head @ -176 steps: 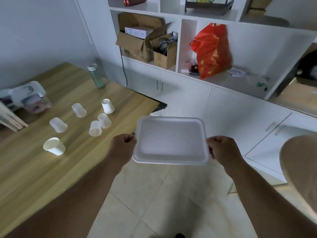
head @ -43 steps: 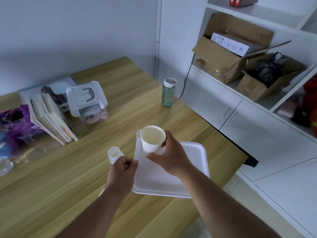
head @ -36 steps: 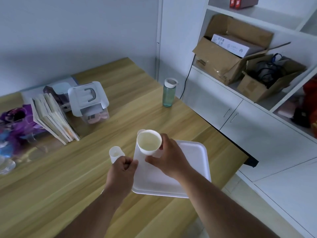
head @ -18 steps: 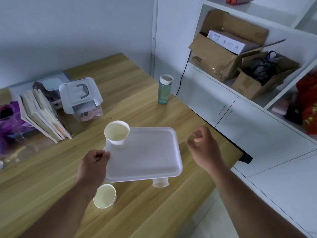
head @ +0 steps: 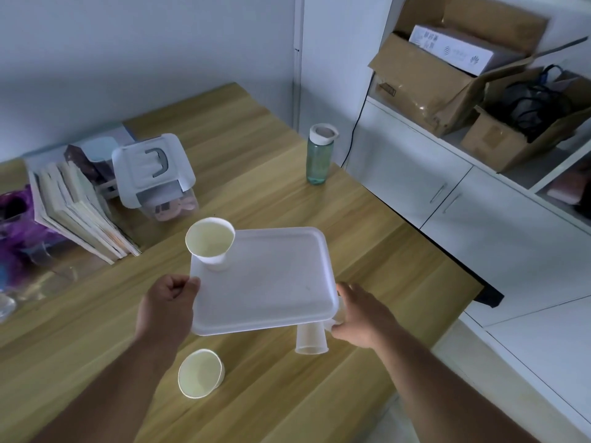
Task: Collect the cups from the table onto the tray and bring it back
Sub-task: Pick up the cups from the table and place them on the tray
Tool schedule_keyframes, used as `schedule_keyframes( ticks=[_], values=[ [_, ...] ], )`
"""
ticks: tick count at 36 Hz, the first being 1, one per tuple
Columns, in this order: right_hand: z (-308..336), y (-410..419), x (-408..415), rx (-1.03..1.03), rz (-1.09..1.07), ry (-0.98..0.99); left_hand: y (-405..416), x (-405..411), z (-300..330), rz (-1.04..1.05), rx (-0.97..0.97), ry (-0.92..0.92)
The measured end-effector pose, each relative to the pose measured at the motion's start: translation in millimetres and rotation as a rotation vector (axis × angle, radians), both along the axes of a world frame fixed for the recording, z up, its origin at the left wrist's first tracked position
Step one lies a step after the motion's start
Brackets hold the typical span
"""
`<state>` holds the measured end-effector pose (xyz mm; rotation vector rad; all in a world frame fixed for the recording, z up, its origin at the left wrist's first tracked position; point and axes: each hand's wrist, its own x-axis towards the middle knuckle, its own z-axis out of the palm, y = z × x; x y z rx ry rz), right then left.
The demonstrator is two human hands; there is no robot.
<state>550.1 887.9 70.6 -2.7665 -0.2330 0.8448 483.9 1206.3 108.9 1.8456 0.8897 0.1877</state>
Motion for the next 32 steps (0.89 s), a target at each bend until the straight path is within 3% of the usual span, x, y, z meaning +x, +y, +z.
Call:
schedule_keyframes(
  ticks=[7,16,20,24,32],
  values=[
    [-7,-2,8,-0.060,0.064,-0.107,-1,2,-6,0.004,-0.021,0.004],
    [38,-38,24,-0.032,-0.240,-0.209,-14,0,4,0.001,-0.008,-0.001],
    [64,-55,31,0.246,-0.535,-0.215,-20,-2,11,-0.009,-0.008,-0.007],
    [88,-63,33,0.839,-0.888,-0.029,-24,-6,17,-0.030,-0.011,-0.012],
    [130,-21,13,1.270,-0.671,0.167,-30,-14,28,-0.045,-0.032,-0.014]
  ],
)
